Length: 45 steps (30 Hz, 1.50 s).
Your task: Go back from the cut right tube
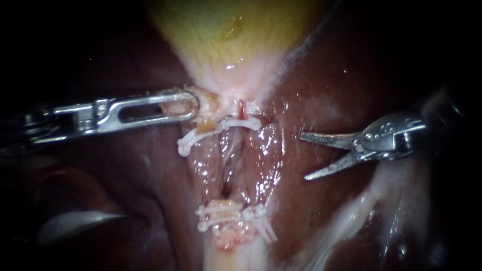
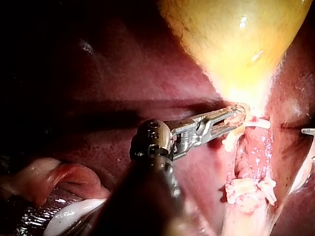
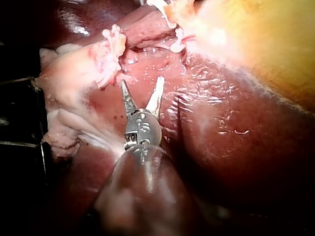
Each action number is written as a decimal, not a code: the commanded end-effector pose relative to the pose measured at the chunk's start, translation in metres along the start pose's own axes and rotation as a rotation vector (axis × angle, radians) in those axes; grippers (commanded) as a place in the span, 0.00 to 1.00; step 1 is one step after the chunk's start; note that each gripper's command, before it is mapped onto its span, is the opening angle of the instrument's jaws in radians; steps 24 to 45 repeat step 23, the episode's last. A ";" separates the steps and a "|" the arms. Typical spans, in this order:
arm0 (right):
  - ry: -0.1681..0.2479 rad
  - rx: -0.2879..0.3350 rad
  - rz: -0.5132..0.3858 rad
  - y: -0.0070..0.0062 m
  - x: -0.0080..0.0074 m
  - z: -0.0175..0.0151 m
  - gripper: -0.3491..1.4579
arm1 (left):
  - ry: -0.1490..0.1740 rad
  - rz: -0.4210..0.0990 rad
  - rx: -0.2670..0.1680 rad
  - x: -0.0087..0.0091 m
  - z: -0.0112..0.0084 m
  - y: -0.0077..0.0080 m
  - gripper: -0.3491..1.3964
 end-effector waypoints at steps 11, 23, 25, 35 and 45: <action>0.000 0.000 0.000 -0.0002 0.0001 -0.0001 0.99 | 0.017 0.015 -0.026 0.0015 0.0035 0.0016 0.00; 0.003 -0.001 0.001 -0.0003 0.0002 -0.0001 0.99 | 0.016 0.015 -0.027 0.0015 0.0036 0.0017 0.00; 0.003 -0.001 0.001 -0.0003 0.0002 -0.0001 0.99 | 0.016 0.015 -0.027 0.0015 0.0036 0.0017 0.00; 0.003 -0.001 0.001 -0.0003 0.0002 -0.0001 0.99 | 0.016 0.015 -0.027 0.0015 0.0036 0.0017 0.00; 0.003 -0.001 0.001 -0.0003 0.0002 -0.0001 0.99 | 0.016 0.015 -0.027 0.0015 0.0036 0.0017 0.00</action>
